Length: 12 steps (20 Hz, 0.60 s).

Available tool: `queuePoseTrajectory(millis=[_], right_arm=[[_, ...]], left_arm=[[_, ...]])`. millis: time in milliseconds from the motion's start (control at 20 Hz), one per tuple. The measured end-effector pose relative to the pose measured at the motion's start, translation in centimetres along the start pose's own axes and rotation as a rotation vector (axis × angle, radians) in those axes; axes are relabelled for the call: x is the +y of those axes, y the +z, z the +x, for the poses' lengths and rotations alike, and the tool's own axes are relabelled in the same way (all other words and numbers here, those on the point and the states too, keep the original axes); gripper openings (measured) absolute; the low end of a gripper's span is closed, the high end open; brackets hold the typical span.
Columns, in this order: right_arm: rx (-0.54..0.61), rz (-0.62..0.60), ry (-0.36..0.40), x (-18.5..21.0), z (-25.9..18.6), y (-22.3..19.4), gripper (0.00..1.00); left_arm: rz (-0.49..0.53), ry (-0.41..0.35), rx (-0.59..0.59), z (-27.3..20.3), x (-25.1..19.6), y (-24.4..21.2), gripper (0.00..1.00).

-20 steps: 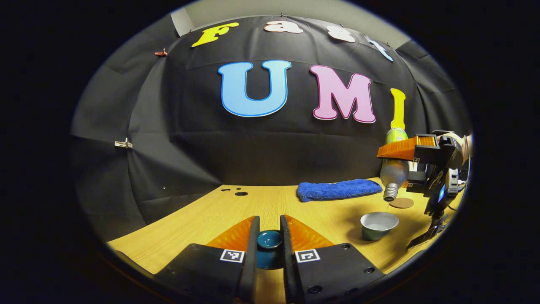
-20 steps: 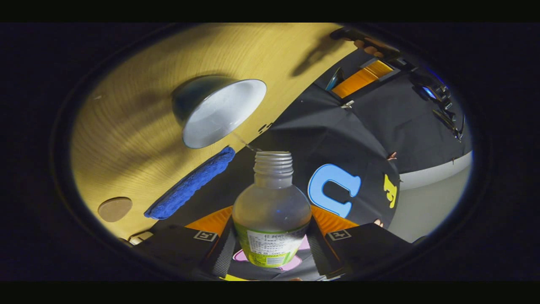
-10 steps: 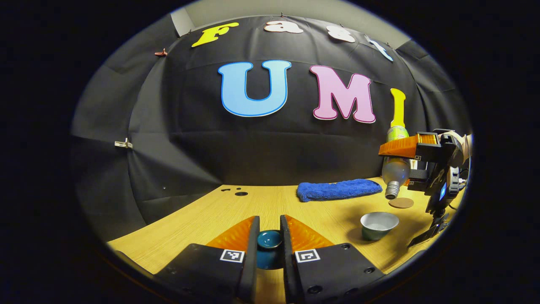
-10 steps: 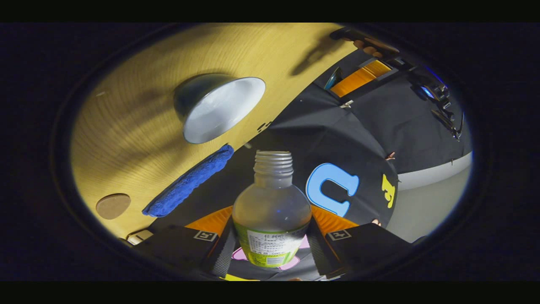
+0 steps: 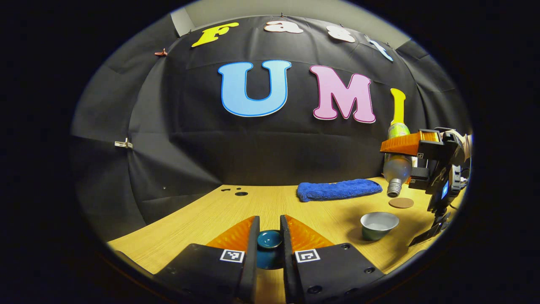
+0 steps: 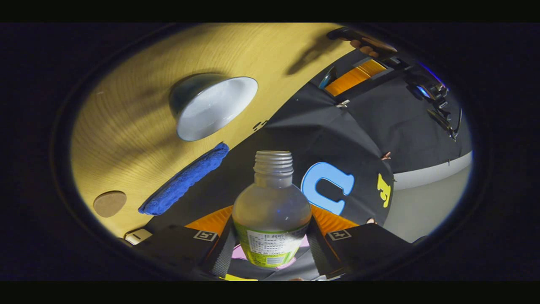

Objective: Open the teacup lid with one hand, grasp the water bottle and pour water into the teacup with the other hand; after pouring, place the water bottle on the coaster and then close the teacup lid.

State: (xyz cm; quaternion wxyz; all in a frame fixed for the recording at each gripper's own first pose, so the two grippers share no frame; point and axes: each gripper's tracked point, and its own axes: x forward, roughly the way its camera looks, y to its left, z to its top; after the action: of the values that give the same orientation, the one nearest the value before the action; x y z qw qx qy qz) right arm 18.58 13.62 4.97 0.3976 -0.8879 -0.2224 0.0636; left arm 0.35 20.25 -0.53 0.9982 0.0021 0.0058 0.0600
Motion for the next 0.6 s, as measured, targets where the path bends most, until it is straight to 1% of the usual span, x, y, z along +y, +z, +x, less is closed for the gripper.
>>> queuePoseTrajectory(millis=[200,350,600], right_arm=[[0.018,0.026,-0.007,-1.0,-0.4,-0.9,0.79],[0.051,0.077,-0.003,-1.4,-0.9,-2.1,0.79],[0.134,0.274,0.029,-1.0,-3.0,-4.3,0.79]], left_arm=[[0.0,0.0,0.0,0.1,0.0,-0.1,0.3],[0.0,0.0,0.0,0.1,0.0,-0.1,0.29],[0.0,0.01,0.0,0.1,0.1,0.0,0.29]])
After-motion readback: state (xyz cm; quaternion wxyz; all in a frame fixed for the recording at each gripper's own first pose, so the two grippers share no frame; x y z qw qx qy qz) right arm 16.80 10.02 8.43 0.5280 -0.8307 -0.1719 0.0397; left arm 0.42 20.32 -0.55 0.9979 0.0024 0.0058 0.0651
